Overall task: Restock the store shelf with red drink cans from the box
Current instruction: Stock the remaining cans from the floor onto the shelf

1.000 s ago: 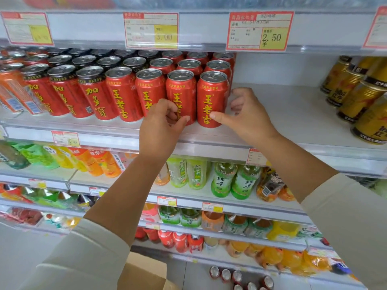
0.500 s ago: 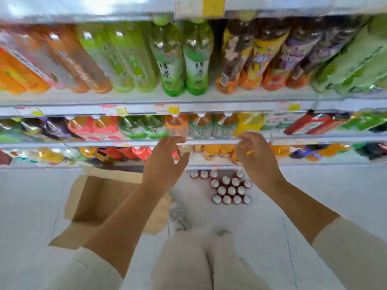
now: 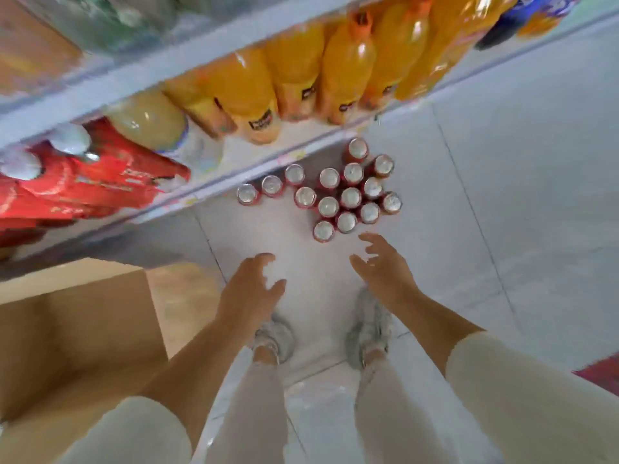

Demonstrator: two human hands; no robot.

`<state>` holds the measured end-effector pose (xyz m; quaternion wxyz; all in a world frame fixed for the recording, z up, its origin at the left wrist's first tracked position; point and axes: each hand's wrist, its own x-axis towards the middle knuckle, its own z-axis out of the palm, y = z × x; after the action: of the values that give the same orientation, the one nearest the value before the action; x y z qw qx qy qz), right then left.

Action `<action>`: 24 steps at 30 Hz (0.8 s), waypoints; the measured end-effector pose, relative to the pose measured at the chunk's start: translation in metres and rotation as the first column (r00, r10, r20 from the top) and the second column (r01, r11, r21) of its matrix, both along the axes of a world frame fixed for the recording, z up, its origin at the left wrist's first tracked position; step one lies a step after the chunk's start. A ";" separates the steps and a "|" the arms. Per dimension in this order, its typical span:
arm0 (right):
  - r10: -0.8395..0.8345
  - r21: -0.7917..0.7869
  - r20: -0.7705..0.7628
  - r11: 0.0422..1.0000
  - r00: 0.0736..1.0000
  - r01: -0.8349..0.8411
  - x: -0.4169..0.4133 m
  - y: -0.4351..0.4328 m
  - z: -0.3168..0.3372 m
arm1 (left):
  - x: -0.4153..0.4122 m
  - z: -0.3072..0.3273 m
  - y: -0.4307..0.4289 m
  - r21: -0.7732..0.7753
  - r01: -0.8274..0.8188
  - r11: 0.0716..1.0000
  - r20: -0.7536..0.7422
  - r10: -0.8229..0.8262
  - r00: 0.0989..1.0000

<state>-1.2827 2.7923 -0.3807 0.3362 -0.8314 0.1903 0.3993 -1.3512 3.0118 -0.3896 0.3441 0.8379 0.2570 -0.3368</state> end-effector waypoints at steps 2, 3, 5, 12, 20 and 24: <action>-0.017 -0.007 -0.012 1.000 1.000 0.016 -0.008 0.006 -0.061 | 0.008 -0.059 0.001 -0.002 0.034 0.999 -0.006 -0.034 0.999; -0.011 -0.016 -0.009 1.000 1.000 0.011 -0.012 0.010 -0.090 | 0.012 -0.087 0.001 -0.007 0.035 0.999 -0.008 -0.035 0.999; -0.012 -0.025 0.009 1.000 1.000 0.012 -0.017 0.019 -0.143 | 0.021 -0.139 0.002 -0.004 0.035 0.999 0.016 -0.035 0.999; -0.169 -0.028 0.107 0.985 0.980 0.173 -0.027 0.054 -0.256 | 0.065 -0.256 -0.009 0.019 -0.001 1.000 0.189 -0.002 0.982; -0.254 -0.082 0.280 0.955 0.926 0.286 -0.031 0.076 -0.289 | 0.113 -0.294 -0.033 0.008 0.085 0.996 0.389 -0.081 0.918; -0.264 -0.097 0.289 0.948 0.920 0.302 -0.023 0.073 -0.292 | 0.125 -0.298 -0.034 0.102 0.084 0.991 0.383 -0.117 0.916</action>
<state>-1.3054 2.8653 -0.6723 0.3544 -0.8635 0.2881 0.2140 -1.2260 2.9776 -0.6876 0.3354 0.9136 0.1543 -0.1703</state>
